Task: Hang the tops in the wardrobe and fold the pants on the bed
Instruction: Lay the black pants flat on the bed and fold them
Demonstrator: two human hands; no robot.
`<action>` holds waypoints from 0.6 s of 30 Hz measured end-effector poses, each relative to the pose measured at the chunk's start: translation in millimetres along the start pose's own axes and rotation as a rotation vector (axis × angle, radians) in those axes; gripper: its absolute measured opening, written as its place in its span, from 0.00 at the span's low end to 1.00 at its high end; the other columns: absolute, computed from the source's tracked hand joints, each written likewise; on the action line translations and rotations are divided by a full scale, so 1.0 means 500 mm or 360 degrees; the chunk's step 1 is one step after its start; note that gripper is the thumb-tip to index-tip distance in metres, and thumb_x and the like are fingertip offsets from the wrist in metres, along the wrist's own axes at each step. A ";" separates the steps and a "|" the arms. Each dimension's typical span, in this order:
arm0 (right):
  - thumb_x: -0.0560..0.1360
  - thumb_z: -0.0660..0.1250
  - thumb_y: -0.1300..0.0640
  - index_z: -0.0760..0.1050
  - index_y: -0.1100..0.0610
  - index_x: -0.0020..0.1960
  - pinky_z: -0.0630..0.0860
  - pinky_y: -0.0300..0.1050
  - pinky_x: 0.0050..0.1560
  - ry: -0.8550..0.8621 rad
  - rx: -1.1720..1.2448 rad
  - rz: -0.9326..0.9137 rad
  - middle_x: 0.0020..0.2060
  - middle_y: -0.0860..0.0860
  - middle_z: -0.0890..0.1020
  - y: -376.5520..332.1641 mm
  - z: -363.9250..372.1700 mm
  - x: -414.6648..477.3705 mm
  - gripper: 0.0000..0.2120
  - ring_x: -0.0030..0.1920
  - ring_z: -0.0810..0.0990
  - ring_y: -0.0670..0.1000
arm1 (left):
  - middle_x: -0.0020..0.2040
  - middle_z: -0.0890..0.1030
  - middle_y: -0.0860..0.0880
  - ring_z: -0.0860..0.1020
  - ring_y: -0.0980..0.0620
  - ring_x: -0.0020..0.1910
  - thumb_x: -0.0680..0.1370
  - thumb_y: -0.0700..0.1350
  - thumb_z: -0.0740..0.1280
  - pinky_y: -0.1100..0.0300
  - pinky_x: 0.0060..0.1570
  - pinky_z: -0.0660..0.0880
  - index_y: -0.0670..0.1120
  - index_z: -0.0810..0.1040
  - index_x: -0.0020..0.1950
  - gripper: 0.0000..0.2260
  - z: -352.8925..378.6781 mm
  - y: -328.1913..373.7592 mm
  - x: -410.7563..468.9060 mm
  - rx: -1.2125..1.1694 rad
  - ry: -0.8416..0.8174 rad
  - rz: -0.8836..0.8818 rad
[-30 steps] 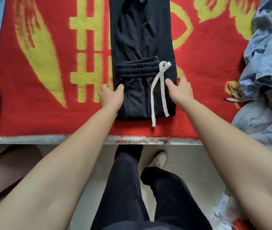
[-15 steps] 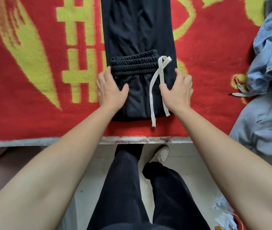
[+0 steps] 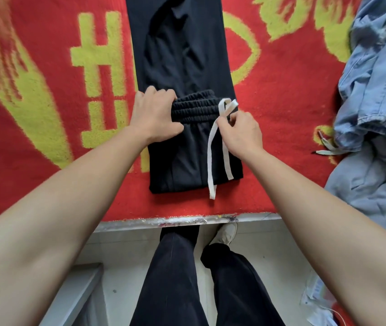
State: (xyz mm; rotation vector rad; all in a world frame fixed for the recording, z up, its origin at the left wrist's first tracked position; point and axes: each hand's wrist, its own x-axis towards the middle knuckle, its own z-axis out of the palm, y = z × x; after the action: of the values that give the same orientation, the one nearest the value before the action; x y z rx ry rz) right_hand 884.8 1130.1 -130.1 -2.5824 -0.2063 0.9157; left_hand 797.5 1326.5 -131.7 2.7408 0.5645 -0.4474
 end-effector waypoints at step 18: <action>0.76 0.58 0.29 0.76 0.48 0.58 0.69 0.48 0.52 -0.0313 0.0220 0.0244 0.56 0.50 0.83 0.130 0.095 -0.074 0.26 0.60 0.79 0.59 | 0.64 0.79 0.46 0.76 0.43 0.64 0.75 0.68 0.64 0.48 0.65 0.72 0.45 0.75 0.66 0.31 0.185 0.038 -0.187 -0.1442 -0.0113 -0.1373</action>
State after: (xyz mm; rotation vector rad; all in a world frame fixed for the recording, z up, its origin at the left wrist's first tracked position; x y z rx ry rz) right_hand 826.6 1075.7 -169.1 -2.4065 0.0023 1.1966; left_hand 701.7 1246.5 -177.7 1.5286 1.4838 -0.3340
